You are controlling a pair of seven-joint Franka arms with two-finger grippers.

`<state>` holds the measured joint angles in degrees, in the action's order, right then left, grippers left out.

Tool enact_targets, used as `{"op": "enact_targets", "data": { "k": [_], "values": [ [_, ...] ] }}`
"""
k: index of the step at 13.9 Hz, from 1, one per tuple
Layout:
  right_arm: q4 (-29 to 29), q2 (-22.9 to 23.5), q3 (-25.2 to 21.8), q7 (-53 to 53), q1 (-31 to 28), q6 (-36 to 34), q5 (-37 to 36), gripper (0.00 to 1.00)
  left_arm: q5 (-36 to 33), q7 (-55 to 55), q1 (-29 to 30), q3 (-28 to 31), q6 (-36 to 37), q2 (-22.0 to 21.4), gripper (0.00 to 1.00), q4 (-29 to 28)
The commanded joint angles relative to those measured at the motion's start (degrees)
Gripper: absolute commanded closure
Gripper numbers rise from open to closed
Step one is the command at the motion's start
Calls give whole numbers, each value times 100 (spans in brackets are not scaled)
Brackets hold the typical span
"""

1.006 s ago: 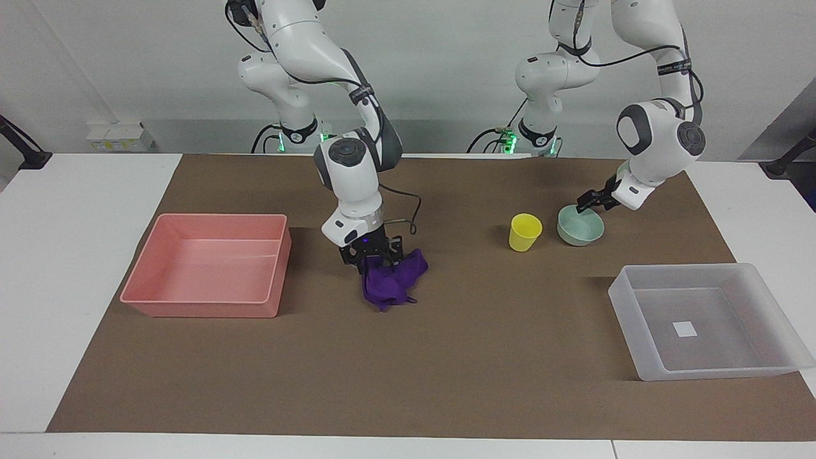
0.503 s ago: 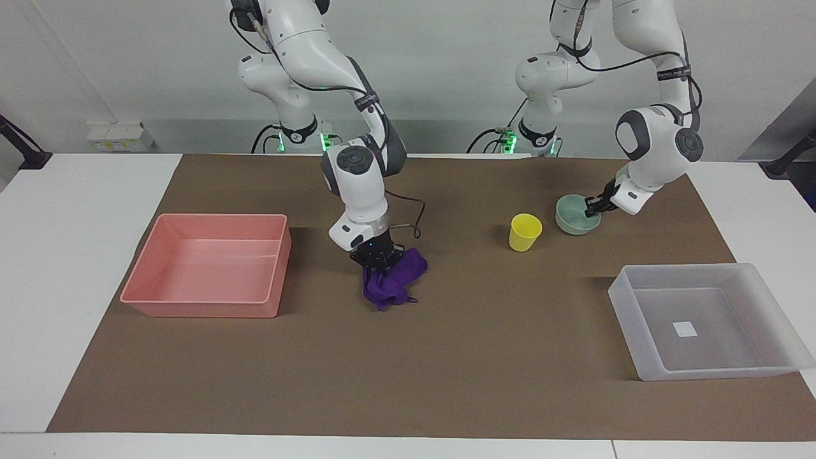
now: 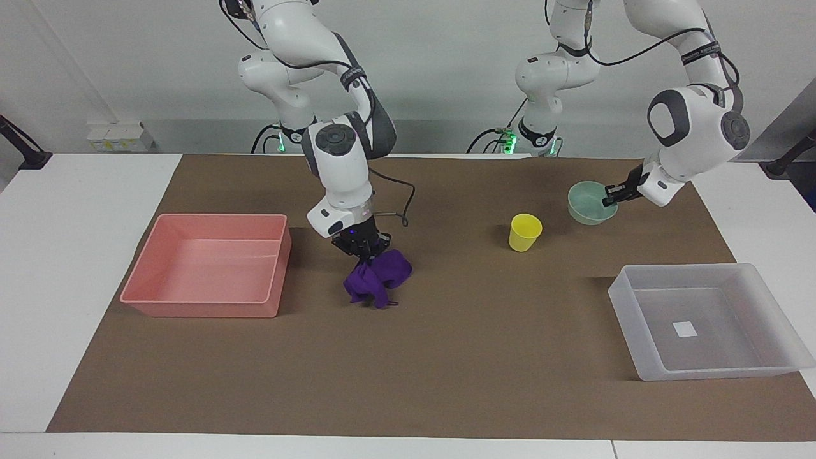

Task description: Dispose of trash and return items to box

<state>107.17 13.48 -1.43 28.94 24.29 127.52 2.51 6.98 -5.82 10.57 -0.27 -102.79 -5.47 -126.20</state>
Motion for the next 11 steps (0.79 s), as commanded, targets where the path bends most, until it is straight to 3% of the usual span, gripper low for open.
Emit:
{"op": "enact_targets", "data": {
  "k": [1, 3, 7, 9, 11],
  "values": [
    [-573, -266, 11, 209, -12, -936, -14, 100, 58, -69, 216, -25, 863, 281, 100, 1119],
    [-733, -643, -24, 148, -82, -1491, -284, 100, 58, -34, 305, -25, 1138, 877, 100, 2235],
    [-716, -1417, -33, -982, -1081, -2090, -533, 100, 102, -42, 569, -34, 920, 2424, 100, 4108],
    [-663, -1471, -24, -1642, -1670, -2126, -515, 100, 111, -51, 542, -34, 88, 3005, 100, 4524],
    [-436, -1489, -24, -2398, -2242, -1907, -436, 100, 120, -42, 542, -34, -835, 3393, 100, 4517]
  ]
}}
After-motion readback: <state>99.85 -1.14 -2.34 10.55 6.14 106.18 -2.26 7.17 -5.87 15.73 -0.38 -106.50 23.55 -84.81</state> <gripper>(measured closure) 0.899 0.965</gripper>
